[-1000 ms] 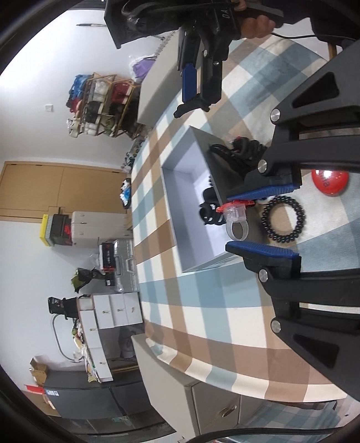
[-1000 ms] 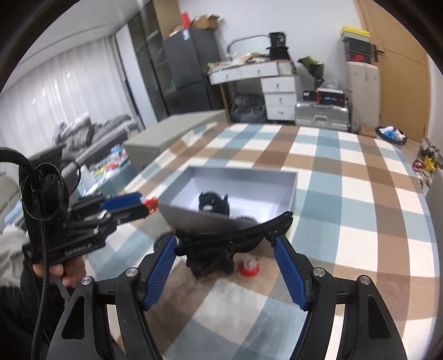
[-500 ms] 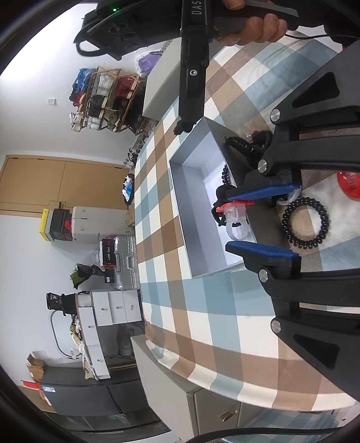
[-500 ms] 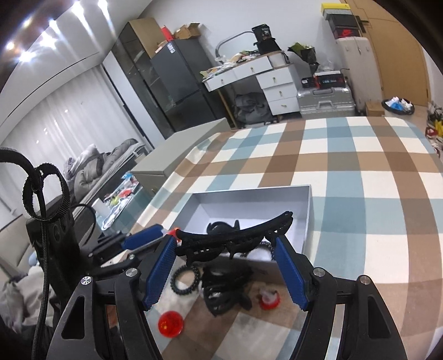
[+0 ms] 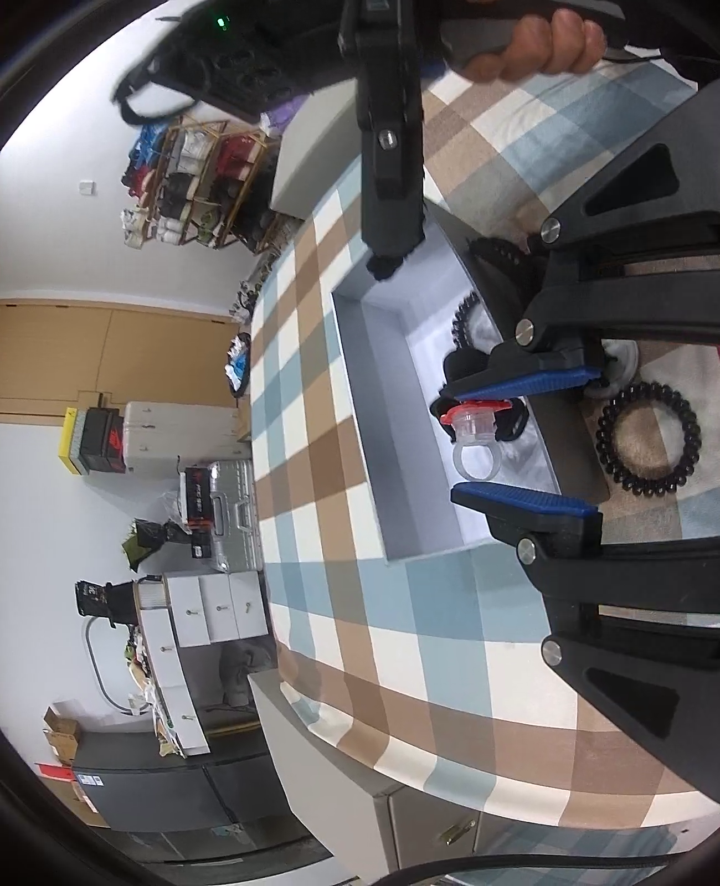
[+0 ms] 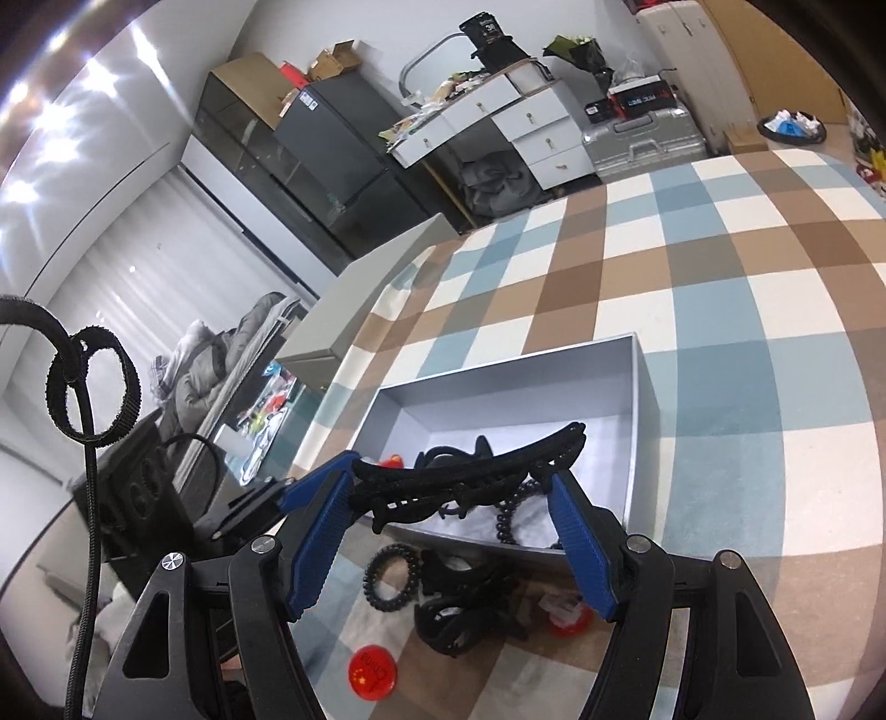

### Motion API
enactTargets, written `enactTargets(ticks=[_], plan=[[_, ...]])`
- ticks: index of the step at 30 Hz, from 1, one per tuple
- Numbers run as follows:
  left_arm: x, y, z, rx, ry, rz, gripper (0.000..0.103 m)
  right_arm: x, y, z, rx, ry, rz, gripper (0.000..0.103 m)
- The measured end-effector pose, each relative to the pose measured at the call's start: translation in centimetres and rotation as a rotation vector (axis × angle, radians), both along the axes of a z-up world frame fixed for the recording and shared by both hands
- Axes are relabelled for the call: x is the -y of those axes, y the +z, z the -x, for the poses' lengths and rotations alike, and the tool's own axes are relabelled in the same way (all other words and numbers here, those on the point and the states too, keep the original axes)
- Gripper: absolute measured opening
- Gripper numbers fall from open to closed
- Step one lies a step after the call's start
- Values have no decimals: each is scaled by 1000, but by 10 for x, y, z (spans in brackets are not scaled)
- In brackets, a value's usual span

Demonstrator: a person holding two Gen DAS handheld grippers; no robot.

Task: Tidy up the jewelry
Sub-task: 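Lift both items over the grey box and open both tools to release them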

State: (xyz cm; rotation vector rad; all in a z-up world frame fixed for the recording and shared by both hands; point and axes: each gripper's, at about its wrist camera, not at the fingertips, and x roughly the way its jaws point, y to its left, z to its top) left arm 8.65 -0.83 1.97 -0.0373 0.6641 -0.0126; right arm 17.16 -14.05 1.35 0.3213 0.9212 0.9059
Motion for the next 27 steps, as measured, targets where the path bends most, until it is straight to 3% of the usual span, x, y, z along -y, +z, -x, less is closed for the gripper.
enactTargets(ticks=[11, 27], plan=[[-11, -1, -6, -16, 38, -10, 24, -7, 0, 5, -49, 40, -46, 72], [-10, 1, -2, -16, 7, 8, 25, -12, 2, 4, -7, -22, 26, 74]])
